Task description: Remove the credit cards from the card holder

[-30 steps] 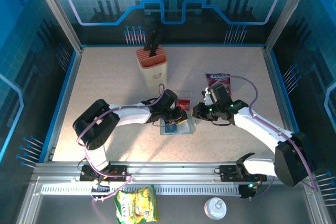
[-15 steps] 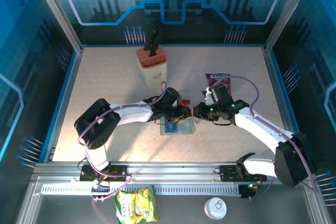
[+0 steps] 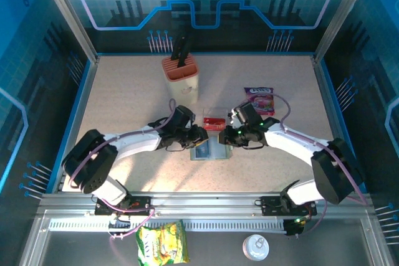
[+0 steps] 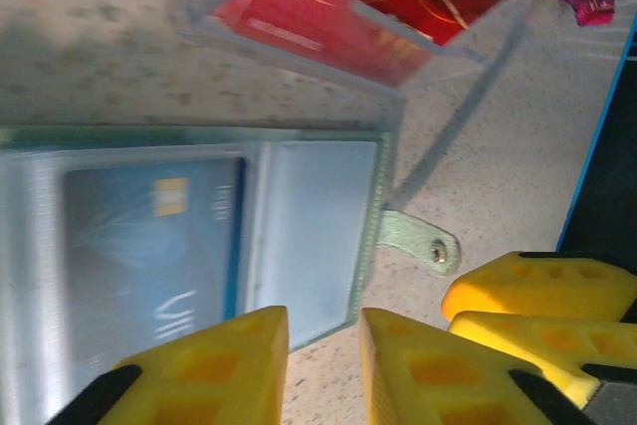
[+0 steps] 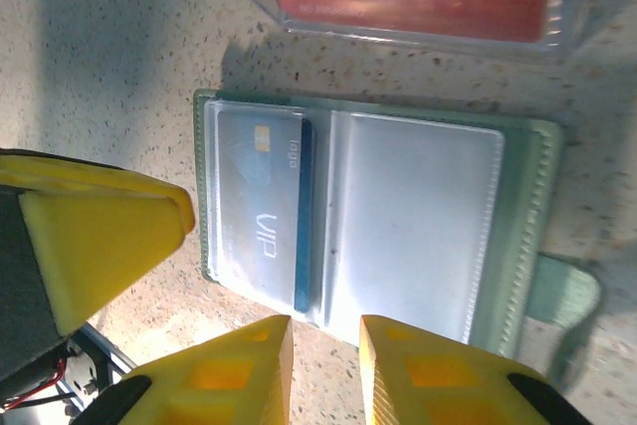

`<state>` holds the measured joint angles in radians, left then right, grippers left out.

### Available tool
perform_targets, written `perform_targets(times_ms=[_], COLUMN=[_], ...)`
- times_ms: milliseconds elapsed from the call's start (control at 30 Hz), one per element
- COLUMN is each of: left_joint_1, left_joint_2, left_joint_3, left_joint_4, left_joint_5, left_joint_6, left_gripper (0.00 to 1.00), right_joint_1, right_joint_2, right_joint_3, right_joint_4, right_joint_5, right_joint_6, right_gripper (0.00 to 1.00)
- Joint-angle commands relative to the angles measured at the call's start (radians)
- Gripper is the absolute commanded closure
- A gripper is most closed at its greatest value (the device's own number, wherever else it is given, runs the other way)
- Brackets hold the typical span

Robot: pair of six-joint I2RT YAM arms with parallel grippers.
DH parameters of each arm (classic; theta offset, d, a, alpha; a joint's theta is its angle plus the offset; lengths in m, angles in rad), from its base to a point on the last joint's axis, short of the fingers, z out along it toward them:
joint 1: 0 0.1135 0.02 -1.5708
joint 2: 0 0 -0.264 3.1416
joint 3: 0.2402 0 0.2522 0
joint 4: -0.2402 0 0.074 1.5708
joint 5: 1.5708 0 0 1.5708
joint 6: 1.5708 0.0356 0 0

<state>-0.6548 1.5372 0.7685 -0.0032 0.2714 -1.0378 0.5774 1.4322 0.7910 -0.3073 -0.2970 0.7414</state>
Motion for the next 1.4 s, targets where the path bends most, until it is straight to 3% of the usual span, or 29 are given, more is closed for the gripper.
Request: perform_targets(times_ms=[0, 267, 500, 1367], left_joint_1=[0.018, 0.025, 0.024, 0.024], left_joint_2=[-0.044, -0.031, 0.014, 0.057], left_joint_3=[-0.043, -0.046, -0.038, -0.012], left_joint_4=[-0.051, -0.125, -0.125, -0.196], left_joint_5=[-0.019, -0.021, -0.02, -0.061], left_joint_6=[0.028, 0.053, 0.062, 0.09], left_gripper=[0.8, 0.94, 0.99, 1.0], right_joint_1=[0.036, 0.073, 0.075, 0.081], right_joint_2=[0.043, 0.129, 0.173, 0.315], right_joint_3=[0.039, 0.059, 0.075, 0.139], right_joint_4=[0.051, 0.097, 0.101, 0.119], right_joint_5=[-0.022, -0.057, -0.084, -0.151], right_joint_6=[0.028, 0.038, 0.026, 0.008], right_gripper=[0.76, 0.77, 0.79, 0.76])
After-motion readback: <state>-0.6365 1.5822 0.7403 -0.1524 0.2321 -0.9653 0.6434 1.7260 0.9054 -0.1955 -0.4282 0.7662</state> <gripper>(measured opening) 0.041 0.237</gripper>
